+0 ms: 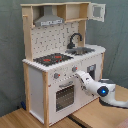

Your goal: Play with the kitchen

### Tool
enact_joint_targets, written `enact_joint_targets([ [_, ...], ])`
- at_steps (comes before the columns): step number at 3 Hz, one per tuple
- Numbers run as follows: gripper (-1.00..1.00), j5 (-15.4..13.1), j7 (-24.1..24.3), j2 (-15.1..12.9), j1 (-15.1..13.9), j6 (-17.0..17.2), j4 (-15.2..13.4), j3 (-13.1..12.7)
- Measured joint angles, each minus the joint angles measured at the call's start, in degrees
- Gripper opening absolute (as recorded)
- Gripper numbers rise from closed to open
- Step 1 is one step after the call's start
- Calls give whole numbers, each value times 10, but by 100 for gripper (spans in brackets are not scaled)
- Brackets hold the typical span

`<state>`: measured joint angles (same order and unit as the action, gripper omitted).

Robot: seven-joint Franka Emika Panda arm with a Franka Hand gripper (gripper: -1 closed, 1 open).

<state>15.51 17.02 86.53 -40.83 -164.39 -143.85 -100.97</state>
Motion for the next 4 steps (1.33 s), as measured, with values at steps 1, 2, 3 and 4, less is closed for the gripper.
enact_joint_targets([
  [1,100,0,-3,-1,58,15,-8,7],
  [2,100,0,-20,-1,109,29,-26,9],
  [3,100,0,-61,0,155,32,-43,21],
  [4,100,-4,-112,1,186,32,-54,40],
])
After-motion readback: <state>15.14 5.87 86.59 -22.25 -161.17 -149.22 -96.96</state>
